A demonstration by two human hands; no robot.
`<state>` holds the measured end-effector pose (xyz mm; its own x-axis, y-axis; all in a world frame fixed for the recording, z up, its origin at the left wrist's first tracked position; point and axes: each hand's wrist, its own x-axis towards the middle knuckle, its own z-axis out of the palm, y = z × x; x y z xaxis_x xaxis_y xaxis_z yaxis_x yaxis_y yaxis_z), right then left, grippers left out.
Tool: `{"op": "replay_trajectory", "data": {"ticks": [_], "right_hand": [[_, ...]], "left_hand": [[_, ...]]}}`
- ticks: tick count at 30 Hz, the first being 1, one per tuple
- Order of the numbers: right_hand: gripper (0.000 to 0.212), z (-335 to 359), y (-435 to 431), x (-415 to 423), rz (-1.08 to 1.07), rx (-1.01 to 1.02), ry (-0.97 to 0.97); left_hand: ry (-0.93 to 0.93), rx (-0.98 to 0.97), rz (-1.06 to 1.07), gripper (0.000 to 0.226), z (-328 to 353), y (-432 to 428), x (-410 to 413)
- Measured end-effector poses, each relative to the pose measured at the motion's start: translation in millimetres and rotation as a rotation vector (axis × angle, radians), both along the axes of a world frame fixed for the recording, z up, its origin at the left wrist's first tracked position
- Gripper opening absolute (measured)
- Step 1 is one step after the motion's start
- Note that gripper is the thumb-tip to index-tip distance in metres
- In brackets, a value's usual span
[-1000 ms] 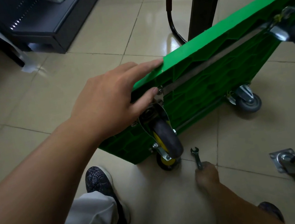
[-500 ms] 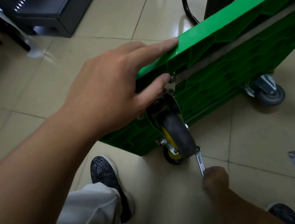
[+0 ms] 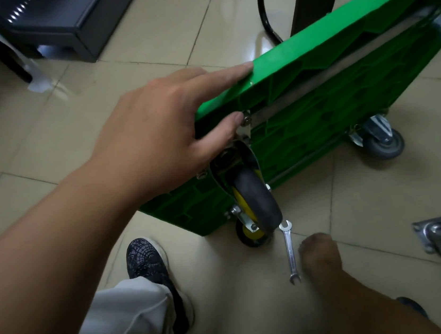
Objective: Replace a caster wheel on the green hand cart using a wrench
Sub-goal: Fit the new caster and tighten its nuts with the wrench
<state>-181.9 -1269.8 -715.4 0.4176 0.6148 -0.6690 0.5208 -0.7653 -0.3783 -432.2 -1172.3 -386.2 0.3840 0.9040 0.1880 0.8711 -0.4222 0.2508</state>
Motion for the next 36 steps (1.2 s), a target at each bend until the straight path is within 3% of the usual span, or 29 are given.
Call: {"op": "replay_trajectory", "data": {"ticks": [4,10,15,18,20,24,30,33,36], "right_hand": [[0.013,53.9,32.3,14.5,0.103,0.15,-0.142],[0.012,211.9,85.1,15.8,0.217,0.495,-0.227],[0.009,324.3,85.4,-21.7,0.32,0.849,-0.267],[0.017,355.4,98.2,-58.7,0.499,1.029,-0.311],[0.024,363.3,117.7,-86.0,0.681,1.015,-0.319],[0.035,362.3,153.8,-114.0,0.987,0.732,-0.321],[0.03,363.1,149.5,-131.2,0.983,0.669,-0.395],[0.027,421.4,142.1,-152.7,0.936,0.563,-0.353],[0.02,524.7,141.0,-169.7,0.909,0.498,-0.339]], "left_hand": [[0.005,0.046,0.004,0.055,-1.6,-0.6,0.8],[-0.029,0.012,0.035,0.053,0.6,-3.0,3.2],[-0.039,-0.045,0.071,0.056,3.8,-17.7,-2.0],[-0.009,-0.104,0.093,0.059,8.3,-12.2,-17.8],[-0.002,-0.163,0.102,0.063,11.2,-2.3,-29.9],[-0.073,-0.185,0.151,0.069,2.7,-5.9,-41.3],[-0.339,-0.347,0.243,0.054,10.5,-12.1,-49.7],[-0.416,-0.404,0.336,0.044,51.7,-18.2,-66.1],[-0.419,-0.398,0.374,0.042,146.7,-22.3,-101.0]]}}
